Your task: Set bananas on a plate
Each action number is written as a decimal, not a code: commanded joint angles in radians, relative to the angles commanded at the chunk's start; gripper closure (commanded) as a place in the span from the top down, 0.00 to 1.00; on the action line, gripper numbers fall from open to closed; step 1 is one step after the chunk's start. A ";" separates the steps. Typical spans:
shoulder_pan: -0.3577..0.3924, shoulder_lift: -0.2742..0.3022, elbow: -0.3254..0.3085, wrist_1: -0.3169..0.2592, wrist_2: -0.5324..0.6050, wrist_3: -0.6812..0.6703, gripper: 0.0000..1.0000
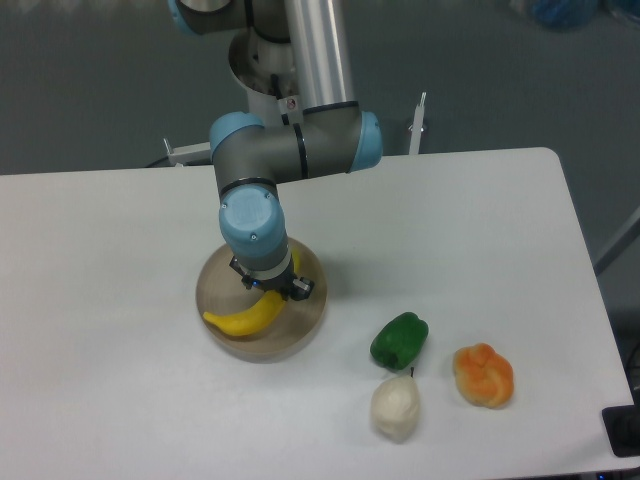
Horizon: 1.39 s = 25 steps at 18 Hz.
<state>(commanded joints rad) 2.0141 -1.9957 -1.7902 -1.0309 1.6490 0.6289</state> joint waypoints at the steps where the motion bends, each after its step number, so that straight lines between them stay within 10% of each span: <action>1: 0.000 0.002 0.002 0.000 0.000 0.000 0.58; 6: 0.003 0.011 0.011 -0.002 -0.002 0.000 0.67; 10: 0.029 0.032 0.040 -0.005 -0.003 0.002 1.00; 25: 0.259 0.000 0.302 -0.011 0.041 0.343 1.00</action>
<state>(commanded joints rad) 2.2731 -1.9957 -1.4881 -1.0416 1.6904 0.9722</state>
